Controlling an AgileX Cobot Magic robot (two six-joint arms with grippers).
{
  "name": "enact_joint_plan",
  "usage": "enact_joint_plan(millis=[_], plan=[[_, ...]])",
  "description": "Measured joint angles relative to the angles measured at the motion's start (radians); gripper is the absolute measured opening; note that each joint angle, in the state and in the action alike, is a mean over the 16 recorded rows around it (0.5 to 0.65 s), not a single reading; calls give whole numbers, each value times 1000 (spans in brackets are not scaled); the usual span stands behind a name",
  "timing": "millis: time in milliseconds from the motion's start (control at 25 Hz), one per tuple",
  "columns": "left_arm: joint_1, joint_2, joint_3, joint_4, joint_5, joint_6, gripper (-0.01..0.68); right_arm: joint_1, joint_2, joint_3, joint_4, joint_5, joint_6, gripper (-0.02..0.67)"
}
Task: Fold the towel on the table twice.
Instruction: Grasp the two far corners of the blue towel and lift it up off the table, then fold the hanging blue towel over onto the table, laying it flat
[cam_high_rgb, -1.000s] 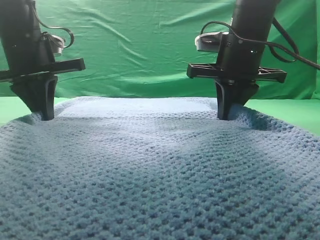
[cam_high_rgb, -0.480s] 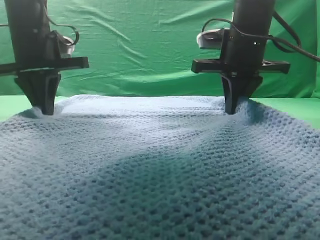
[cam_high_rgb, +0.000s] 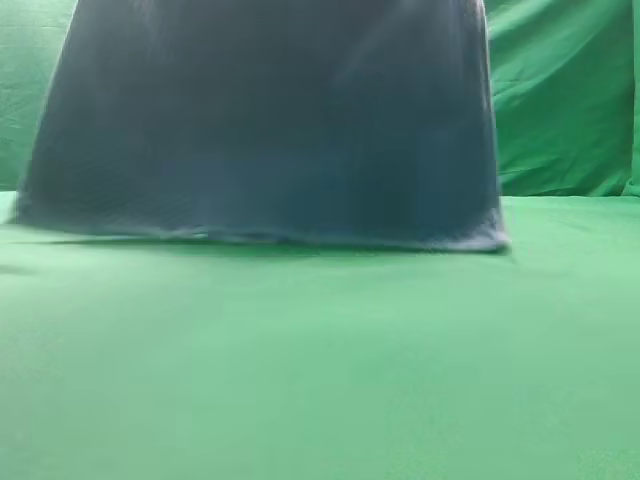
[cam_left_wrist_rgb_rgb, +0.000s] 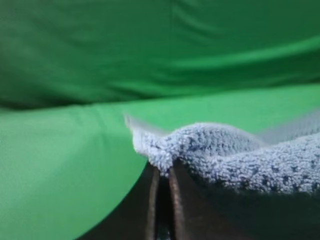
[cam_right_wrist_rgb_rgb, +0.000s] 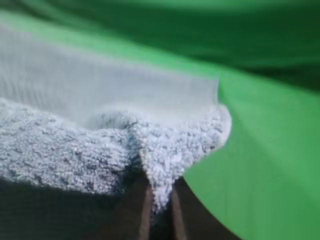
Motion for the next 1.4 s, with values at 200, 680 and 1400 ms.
enact_joint_plan(millis=[200, 680, 1400], plan=[[1, -6, -137, 19, -3, -11, 0, -4, -4, -156, -11, 9, -24, 0], [-9, -77, 91, 17, -24, -65, 0, -4, -67, 5, -34, 69, 3, 0], [-34, -764, 1157, -180, -359, -23, 0, 79, -625, 869, 38, -83, 102, 0]])
